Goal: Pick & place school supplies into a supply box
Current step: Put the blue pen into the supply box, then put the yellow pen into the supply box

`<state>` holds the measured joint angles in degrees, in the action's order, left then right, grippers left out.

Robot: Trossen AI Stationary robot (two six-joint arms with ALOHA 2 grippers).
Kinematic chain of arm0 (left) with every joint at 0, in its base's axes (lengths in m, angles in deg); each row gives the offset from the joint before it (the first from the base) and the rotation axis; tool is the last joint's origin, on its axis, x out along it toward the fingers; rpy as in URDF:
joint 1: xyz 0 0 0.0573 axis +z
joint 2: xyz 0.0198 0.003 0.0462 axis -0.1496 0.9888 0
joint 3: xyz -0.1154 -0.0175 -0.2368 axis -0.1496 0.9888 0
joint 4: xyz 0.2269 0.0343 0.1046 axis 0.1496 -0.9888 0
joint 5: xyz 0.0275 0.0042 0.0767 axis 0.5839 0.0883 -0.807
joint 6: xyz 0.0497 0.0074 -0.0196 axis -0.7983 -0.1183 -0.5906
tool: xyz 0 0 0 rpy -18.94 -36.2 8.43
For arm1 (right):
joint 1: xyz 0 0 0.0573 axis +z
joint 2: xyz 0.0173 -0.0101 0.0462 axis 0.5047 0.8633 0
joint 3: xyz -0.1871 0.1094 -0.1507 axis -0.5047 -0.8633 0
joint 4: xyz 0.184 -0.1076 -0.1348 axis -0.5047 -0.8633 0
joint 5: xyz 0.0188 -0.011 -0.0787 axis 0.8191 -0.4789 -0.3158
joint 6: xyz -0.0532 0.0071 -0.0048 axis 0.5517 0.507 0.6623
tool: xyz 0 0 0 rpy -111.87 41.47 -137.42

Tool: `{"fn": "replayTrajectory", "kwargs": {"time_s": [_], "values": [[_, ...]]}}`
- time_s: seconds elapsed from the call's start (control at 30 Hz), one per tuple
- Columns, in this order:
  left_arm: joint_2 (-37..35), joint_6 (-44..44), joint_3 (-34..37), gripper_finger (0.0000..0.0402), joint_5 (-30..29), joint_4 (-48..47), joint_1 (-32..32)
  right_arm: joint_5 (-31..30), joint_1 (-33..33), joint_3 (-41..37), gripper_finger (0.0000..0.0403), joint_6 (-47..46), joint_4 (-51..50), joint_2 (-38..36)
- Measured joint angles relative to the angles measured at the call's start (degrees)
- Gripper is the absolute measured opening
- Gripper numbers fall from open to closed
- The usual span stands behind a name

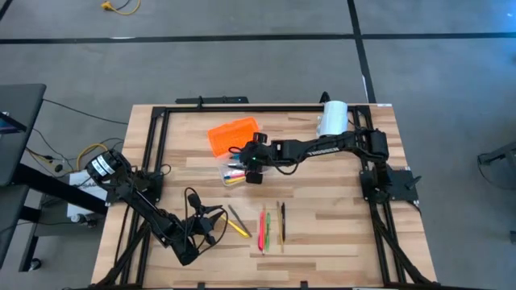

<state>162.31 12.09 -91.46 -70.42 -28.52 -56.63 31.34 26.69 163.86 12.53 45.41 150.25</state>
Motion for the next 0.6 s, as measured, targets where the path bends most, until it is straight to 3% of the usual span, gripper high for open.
{"fn": "replayTrajectory", "kwargs": {"time_s": [0.3, 0.6], "values": [[0.0, -0.02, 0.0, 0.0087, 0.0, -0.02, 0.02, 0.42, 1.11, 0.0, 0.0151, 1.04, -1.31, -0.12], [0.0, 0.07, 0.0, 0.0087, 0.94, 0.09, 0.02, -0.96, 10.16, -0.02, 0.0155, 1.51, -5.76, -5.62]]}}
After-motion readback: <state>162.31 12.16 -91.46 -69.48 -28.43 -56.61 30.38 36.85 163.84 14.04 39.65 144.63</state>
